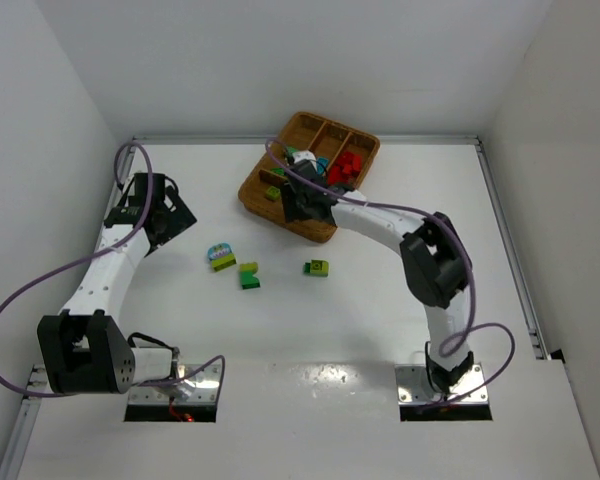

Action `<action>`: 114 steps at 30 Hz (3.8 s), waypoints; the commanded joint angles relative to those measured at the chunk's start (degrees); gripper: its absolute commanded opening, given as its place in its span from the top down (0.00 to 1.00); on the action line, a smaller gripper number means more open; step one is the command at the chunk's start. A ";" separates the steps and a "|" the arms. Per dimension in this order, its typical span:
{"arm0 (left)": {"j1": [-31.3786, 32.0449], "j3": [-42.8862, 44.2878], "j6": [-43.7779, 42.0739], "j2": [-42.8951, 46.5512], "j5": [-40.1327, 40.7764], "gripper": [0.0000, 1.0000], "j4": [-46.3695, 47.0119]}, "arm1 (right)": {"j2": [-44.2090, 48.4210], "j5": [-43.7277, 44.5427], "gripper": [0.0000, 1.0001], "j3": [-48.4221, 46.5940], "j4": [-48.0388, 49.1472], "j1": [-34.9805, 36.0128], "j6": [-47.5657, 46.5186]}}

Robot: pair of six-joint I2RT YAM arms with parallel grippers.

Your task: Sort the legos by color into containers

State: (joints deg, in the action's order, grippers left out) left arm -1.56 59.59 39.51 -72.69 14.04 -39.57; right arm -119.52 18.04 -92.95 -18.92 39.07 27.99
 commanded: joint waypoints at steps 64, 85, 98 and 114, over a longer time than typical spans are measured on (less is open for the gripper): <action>0.42 -0.27 -4.00 -3.69 -4.64 0.00 1.87 | 16.17 -11.11 0.45 30.54 3.10 6.98 -14.45; 0.95 -0.27 -8.66 -4.22 -15.27 0.00 4.24 | 13.53 -10.92 0.50 27.91 3.89 6.46 -14.98; 0.95 0.26 -8.66 -3.69 -15.18 0.00 3.71 | 11.33 -8.90 0.63 28.43 5.91 6.46 -14.28; 6.30 -4.13 -8.67 -0.53 -73.52 0.00 28.29 | 39.54 -50.36 0.74 33.09 7.92 -9.69 -2.43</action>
State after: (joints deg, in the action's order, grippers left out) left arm 2.68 57.30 27.79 -76.14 -39.40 -24.21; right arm -82.91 -16.27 -62.15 -14.22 32.69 20.36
